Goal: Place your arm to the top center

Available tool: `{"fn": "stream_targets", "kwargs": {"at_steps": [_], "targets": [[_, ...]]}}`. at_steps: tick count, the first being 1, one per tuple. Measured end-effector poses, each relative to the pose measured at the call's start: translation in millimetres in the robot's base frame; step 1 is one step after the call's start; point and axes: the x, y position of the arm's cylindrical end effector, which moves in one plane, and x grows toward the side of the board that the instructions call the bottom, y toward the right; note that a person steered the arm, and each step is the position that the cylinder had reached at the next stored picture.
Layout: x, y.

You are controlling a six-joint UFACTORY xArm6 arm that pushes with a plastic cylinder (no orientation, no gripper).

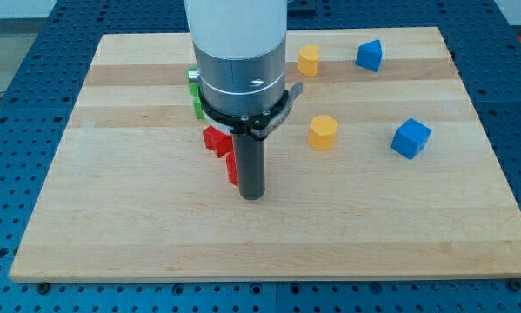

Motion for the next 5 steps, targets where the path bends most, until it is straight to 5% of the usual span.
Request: {"fn": "stream_targets", "kwargs": {"at_steps": [2, 4, 5], "targets": [[-4, -1], [10, 63], [-35, 65]]}}
